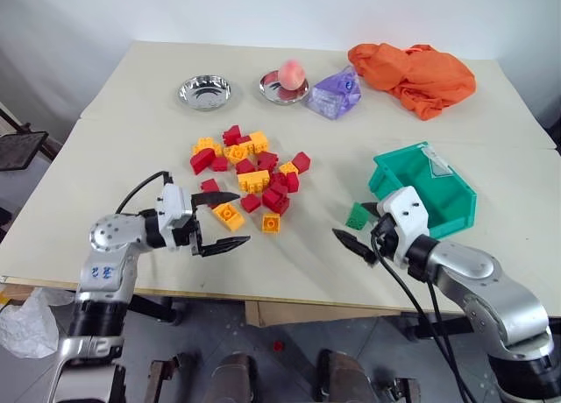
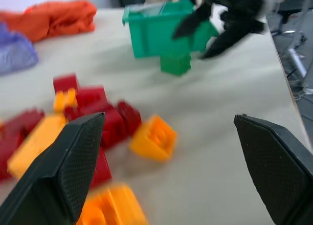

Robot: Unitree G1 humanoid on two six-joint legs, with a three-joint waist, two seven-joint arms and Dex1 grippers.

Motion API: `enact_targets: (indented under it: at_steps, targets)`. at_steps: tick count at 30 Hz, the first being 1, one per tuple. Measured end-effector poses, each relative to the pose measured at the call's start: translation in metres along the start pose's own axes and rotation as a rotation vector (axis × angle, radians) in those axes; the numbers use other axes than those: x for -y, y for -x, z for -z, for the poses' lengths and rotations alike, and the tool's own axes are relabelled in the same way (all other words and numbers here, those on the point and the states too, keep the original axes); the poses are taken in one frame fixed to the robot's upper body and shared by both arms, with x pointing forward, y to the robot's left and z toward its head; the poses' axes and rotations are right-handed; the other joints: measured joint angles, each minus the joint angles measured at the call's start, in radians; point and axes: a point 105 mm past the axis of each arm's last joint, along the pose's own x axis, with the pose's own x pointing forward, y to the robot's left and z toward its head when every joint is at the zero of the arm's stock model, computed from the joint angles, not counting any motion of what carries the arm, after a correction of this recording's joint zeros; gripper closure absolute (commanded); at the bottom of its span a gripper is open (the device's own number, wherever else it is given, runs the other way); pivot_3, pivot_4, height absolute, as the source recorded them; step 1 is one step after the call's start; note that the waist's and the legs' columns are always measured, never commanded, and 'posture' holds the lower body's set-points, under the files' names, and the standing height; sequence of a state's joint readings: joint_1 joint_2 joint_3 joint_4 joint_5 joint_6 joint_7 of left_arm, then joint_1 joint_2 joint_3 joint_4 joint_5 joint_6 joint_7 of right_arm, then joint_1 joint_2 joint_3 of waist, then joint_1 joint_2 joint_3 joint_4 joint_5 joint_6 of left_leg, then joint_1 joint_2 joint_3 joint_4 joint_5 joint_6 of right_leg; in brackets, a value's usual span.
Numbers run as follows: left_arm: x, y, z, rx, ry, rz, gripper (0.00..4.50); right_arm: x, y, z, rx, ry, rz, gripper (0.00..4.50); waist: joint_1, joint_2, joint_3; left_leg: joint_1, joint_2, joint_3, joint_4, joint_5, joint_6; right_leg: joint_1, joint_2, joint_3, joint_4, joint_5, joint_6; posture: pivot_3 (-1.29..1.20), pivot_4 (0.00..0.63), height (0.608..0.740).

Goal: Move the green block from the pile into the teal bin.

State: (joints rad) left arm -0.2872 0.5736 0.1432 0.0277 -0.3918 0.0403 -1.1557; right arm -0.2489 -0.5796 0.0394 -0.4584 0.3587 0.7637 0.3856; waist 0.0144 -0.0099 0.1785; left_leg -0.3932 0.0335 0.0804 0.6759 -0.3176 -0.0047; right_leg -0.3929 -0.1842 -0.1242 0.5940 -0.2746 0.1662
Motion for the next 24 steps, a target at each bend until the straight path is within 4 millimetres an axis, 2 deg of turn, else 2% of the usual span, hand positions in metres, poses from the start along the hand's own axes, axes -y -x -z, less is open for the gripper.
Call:
enact_targets:
  at_steps: [4, 10, 15, 17, 20, 24]
  targets:
    - [0.004, 0.007, -0.002, -0.016, 0.009, -0.035, 0.02, 0.001, -0.009, 0.005, -0.036, 0.040, 0.011, 0.00, 0.004, 0.000, 0.000, 0.000, 0.000, 0.001, 0.001, 0.000, 0.000, 0.000, 0.000, 0.000, 0.000, 0.000, 0.000, 0.00, 0.150, 0.740]
    - [0.004, 0.004, -0.004, -0.013, 0.009, -0.057, 0.02, 0.019, -0.020, 0.001, -0.094, 0.040, 0.092, 0.00, -0.001, 0.000, 0.000, 0.000, 0.000, 0.001, 0.001, 0.000, 0.000, 0.000, 0.000, 0.000, 0.000, 0.000, 0.000, 0.00, 0.150, 0.740]
    - [0.006, -0.001, -0.004, -0.003, 0.013, -0.050, 0.02, 0.008, -0.023, 0.014, -0.189, 0.007, 0.058, 0.00, -0.004, 0.000, 0.000, 0.000, 0.000, 0.001, 0.000, 0.000, 0.000, -0.001, 0.000, 0.000, 0.000, 0.000, 0.000, 0.00, 0.150, 0.740]
    - [0.006, -0.002, -0.005, -0.001, 0.011, -0.051, 0.02, 0.006, -0.019, 0.013, -0.218, 0.017, 0.038, 0.00, -0.005, 0.000, 0.000, 0.000, 0.000, 0.001, 0.000, 0.000, 0.000, -0.001, 0.000, 0.000, 0.000, 0.000, 0.000, 0.00, 0.150, 0.740]
    - [0.005, -0.003, -0.006, 0.003, 0.009, -0.048, 0.00, 0.003, -0.016, 0.013, -0.236, -0.004, 0.006, 0.56, -0.008, 0.000, 0.000, 0.000, 0.000, 0.001, -0.001, 0.000, 0.000, -0.001, 0.000, 0.000, 0.000, 0.000, 0.000, 0.00, 0.150, 0.740]
    - [0.004, -0.008, -0.010, 0.014, -0.004, -0.032, 0.00, 0.000, -0.016, 0.013, -0.226, -0.014, -0.022, 1.92, -0.015, 0.000, 0.000, 0.000, 0.000, 0.001, -0.001, 0.000, 0.000, -0.001, 0.000, 0.000, 0.000, 0.000, 0.000, 0.00, 0.150, 0.740]
